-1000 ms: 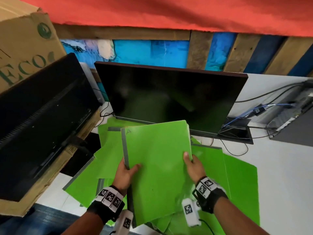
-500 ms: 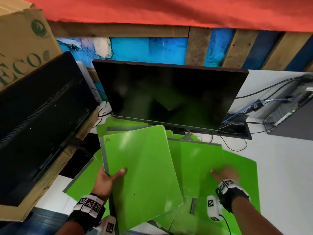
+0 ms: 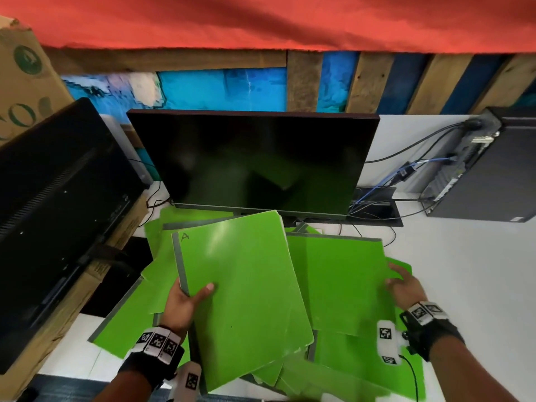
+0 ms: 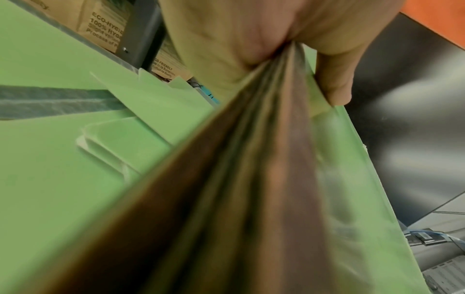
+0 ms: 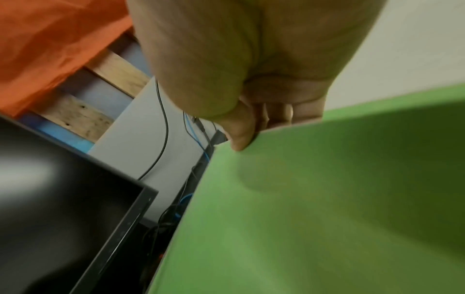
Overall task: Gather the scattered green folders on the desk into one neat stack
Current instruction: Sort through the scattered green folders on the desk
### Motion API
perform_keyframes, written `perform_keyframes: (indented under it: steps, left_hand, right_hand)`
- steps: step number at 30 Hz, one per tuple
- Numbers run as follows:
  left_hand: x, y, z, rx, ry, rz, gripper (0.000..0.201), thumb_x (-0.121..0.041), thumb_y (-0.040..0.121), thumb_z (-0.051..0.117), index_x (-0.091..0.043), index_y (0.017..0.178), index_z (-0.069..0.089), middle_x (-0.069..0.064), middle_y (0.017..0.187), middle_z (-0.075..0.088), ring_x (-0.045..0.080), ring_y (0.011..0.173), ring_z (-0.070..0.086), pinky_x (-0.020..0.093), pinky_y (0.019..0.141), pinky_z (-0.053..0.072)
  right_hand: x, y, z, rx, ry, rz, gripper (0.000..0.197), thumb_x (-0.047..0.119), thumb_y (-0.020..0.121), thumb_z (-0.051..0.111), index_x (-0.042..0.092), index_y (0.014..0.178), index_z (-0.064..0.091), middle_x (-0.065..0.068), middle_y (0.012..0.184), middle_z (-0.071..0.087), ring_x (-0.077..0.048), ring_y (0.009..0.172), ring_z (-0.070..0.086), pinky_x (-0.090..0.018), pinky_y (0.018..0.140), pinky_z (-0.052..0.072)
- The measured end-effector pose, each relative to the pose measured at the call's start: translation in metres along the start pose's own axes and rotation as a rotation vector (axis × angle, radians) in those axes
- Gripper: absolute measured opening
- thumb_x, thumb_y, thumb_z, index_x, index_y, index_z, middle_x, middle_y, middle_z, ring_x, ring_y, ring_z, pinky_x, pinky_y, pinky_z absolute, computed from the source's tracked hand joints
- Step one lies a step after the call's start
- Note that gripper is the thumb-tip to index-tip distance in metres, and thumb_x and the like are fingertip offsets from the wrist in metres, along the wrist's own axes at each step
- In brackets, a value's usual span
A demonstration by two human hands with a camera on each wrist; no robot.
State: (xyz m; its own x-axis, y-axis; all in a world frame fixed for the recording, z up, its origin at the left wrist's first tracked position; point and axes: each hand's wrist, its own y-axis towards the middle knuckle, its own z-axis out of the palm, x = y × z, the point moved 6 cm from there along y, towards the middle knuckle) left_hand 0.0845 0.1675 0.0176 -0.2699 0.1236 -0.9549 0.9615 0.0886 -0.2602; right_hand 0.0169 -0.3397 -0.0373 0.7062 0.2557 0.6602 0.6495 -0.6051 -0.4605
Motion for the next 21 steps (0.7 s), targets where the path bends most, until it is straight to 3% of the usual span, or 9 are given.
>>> perform_keyframes:
  steps: [3,7,11,13,15,18,21]
  left_hand:
    - [-0.009,-0.001,0.008,0.003,-0.013,0.035,0.024,-0.001,0.076,0.073,-0.013,0.093,0.062,0.009,0.094,0.074,0.031,0.092,0.069,0.034,0.074,0.058]
    - [-0.024,-0.005,0.018,0.014,0.004,0.072,0.024,-0.005,0.075,0.075,-0.012,0.091,0.059,0.015,0.096,0.072,0.034,0.094,0.068,0.041,0.081,0.053]
    - [-0.031,-0.005,0.023,0.021,0.012,0.068,0.058,-0.038,0.057,0.086,-0.009,0.099,0.059,0.013,0.098,0.073,0.030,0.094,0.069,0.045,0.085,0.053]
    - [-0.035,-0.006,0.029,0.022,0.023,0.054,0.050,-0.031,0.063,0.084,-0.012,0.101,0.057,0.011,0.101,0.072,0.027,0.096,0.069,0.043,0.086,0.053]
    - [-0.036,-0.007,0.033,0.016,0.035,0.045,0.041,-0.022,0.067,0.077,-0.016,0.102,0.056,0.010,0.104,0.072,0.024,0.097,0.069,0.039,0.084,0.053]
    - [-0.036,-0.008,0.034,-0.021,0.047,0.043,0.041,-0.021,0.065,0.078,-0.015,0.099,0.057,0.008,0.096,0.074,0.021,0.091,0.071,0.034,0.079,0.057]
    - [-0.033,-0.009,0.029,-0.055,0.053,0.012,0.046,-0.022,0.065,0.081,-0.012,0.102,0.056,0.008,0.098,0.072,0.020,0.090,0.070,0.042,0.086,0.055]
  right_hand:
    - [-0.014,0.013,-0.046,-0.107,-0.017,0.012,0.048,-0.001,0.083,0.053,0.020,0.126,0.059,-0.015,0.080,0.069,-0.025,0.062,0.057,-0.031,0.065,0.048]
    - [-0.024,0.035,-0.087,-0.145,-0.003,0.055,0.049,0.000,0.082,0.052,0.027,0.122,0.063,-0.011,0.088,0.072,-0.026,0.073,0.062,-0.028,0.073,0.047]
    - [-0.015,0.076,-0.083,-0.095,-0.175,-0.031,0.054,0.008,0.080,0.045,0.050,0.107,0.065,0.014,0.084,0.072,-0.027,0.084,0.067,-0.032,0.068,0.054]
    - [0.009,0.077,-0.065,-0.035,-0.263,-0.123,0.055,0.010,0.081,0.043,0.055,0.104,0.064,0.005,0.097,0.073,-0.027,0.083,0.067,-0.032,0.069,0.055]
    - [0.037,0.068,-0.048,-0.010,-0.376,-0.195,0.053,0.011,0.088,0.037,0.052,0.112,0.062,-0.007,0.110,0.068,-0.031,0.087,0.065,-0.033,0.078,0.051]
    - [0.064,0.070,-0.024,0.030,-0.448,-0.288,0.038,0.021,0.094,0.042,0.043,0.121,0.059,-0.009,0.126,0.062,-0.033,0.108,0.060,-0.037,0.095,0.044]
    - [0.067,0.082,0.005,0.175,-0.541,-0.341,0.039,0.035,0.093,0.050,0.029,0.132,0.052,-0.012,0.135,0.054,-0.032,0.121,0.052,-0.037,0.101,0.040]
